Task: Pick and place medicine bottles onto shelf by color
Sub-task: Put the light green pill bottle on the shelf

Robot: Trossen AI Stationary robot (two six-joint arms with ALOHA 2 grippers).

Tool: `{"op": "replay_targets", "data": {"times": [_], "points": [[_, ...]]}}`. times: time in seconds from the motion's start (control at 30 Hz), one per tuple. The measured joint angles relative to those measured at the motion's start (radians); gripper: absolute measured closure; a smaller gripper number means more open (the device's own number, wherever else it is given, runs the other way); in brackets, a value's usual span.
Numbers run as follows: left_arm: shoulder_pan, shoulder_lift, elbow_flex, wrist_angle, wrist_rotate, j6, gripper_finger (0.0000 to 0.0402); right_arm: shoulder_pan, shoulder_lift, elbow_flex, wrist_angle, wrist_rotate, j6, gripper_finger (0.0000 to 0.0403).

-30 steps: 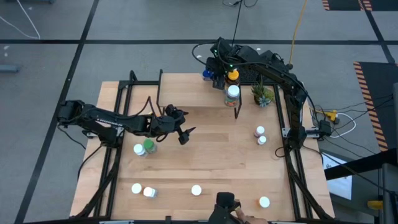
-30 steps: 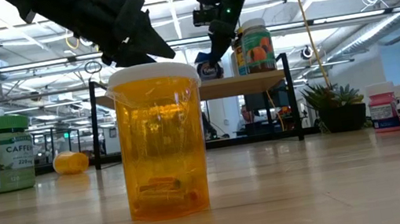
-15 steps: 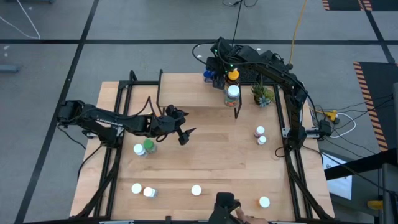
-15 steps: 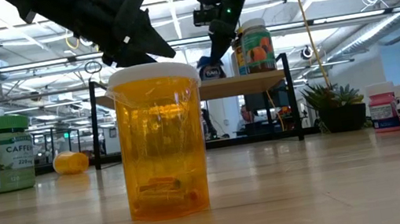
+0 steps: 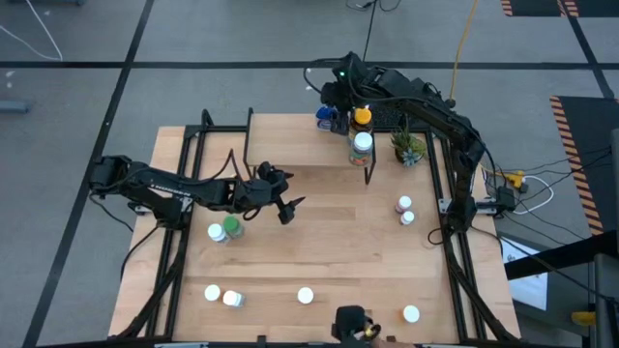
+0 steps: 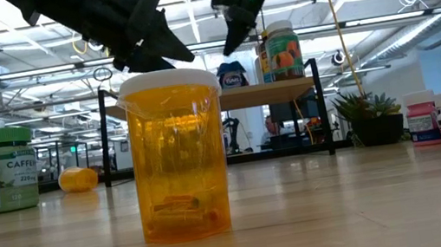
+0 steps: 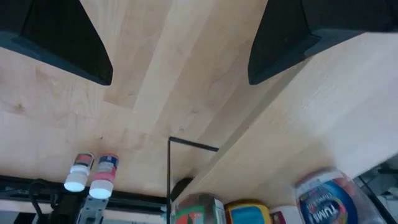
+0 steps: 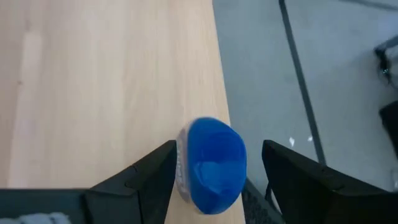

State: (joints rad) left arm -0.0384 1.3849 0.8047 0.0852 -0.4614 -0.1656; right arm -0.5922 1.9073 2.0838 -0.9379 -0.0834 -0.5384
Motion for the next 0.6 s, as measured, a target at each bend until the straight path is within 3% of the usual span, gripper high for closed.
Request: {"op": "replay_targets", "data": {"times": [0.27, 0.4, 0.53, 0.6], "points": [[0.034, 0.0, 0.0, 0.055, 0.012, 0.007, 0.0025, 0.067, -0.136, -0.005, -0.067, 0.001, 0.001, 0.017], [0.024, -0.002, 0.0, 0.051, -0.027, -0.032, 0.0025, 0.13, -0.226, -0.073, -0.066, 0.0, 0.027, 0.017], [-0.002, -0.066, 0.021, -0.058, -0.083, -0.097, 0.0025, 0.201, -0.33, -0.206, -0.011, 0.0, 0.065, 0.017], [-0.026, -0.118, 0.037, -0.191, -0.095, -0.12, 0.0025, 0.239, -0.381, -0.294, 0.031, 0.0, 0.085, 0.017]]}}
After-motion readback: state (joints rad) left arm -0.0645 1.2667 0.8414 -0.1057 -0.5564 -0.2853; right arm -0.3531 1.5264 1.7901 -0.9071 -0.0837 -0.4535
